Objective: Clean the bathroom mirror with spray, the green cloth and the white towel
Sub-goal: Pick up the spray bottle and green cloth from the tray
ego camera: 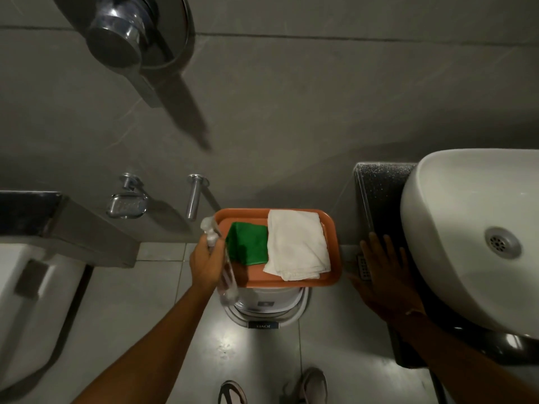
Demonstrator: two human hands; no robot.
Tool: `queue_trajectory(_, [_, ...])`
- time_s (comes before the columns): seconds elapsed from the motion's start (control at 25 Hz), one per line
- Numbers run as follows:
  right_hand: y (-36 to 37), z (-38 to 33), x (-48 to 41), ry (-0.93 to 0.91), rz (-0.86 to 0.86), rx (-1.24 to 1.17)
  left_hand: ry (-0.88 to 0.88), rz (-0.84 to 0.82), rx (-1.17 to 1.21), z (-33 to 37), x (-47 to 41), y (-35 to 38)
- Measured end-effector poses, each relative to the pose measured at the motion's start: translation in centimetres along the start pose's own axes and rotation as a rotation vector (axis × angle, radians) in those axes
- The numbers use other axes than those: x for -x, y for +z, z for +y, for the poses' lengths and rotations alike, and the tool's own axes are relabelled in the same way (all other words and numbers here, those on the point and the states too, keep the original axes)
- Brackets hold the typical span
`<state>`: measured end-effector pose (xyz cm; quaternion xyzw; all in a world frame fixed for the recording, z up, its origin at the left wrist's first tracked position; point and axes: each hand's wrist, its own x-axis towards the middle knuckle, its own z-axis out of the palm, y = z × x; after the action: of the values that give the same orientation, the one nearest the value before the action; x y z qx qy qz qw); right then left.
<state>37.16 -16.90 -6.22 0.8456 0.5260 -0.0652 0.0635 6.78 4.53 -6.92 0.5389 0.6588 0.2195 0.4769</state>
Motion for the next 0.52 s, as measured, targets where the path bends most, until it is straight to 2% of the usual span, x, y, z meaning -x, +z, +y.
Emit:
queue_trajectory(0.08, [0.1,-0.1,0.1,-0.004,0.001,0.014,-0.050,-0.074,-0.019,0.2,-0.1,0.5])
queue_trajectory(0.24, [0.4,0.0,-0.1,0.009,0.026,0.006,-0.019,-0.237,-0.292,0.1,-0.8,0.3])
queue_trajectory(0.52, [0.8,0.0,-0.2,0.013,0.031,0.017,-0.027,-0.279,-0.385,1.1,-2.5,0.3])
